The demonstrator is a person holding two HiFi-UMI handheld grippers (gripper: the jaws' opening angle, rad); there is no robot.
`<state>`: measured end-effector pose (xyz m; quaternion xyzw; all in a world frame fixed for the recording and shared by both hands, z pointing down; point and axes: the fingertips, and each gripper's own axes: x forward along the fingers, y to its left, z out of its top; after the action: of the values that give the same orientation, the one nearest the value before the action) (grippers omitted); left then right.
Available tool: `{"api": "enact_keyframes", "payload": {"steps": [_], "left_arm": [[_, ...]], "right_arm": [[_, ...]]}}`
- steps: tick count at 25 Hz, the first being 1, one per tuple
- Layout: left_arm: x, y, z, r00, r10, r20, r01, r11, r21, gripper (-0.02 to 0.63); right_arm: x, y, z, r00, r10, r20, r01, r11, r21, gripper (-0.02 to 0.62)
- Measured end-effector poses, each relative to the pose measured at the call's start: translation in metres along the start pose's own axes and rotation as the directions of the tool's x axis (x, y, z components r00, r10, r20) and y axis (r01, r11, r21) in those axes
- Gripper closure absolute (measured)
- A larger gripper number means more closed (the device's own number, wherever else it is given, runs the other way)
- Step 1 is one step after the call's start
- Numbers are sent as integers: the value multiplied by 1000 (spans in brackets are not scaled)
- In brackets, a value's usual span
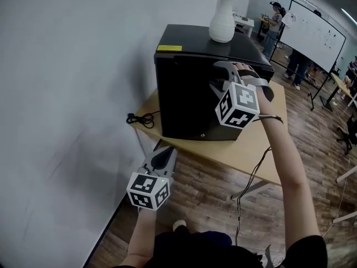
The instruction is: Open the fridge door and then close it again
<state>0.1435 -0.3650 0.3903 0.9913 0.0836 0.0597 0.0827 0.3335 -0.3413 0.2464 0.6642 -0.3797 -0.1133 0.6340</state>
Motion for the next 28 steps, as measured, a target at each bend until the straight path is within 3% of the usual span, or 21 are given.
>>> {"api": "enact_keyframes", "payload": {"steps": [6,9,12,18,23,28], "left_arm": [[5,-24,5,999,-39,8,39,999,17,594],[6,-38,8,998,-59,10,58,998,30,594],[6,-50,10,997,-74,14,73,997,31,594],[4,-75,15,995,-99,23,98,994,42,594],[0,-93,17,994,-108,31,107,993,44,594],[-3,-105,10,994,-107,30,106,994,34,594]], "right_arm": [[-59,-2,-15,997,-23,70,6,970,245,477],[-88,4,-25,994,-33,107,-10,927,376,508],[-116,12,-34,987,-67,145,-16,862,507,569],[-170,39,-46,959,-145,243,-87,667,740,604],[-200,78,-66,957,-189,218,-100,492,865,604],[-213,131,-72,950,-219,223,-164,257,952,605]]}}
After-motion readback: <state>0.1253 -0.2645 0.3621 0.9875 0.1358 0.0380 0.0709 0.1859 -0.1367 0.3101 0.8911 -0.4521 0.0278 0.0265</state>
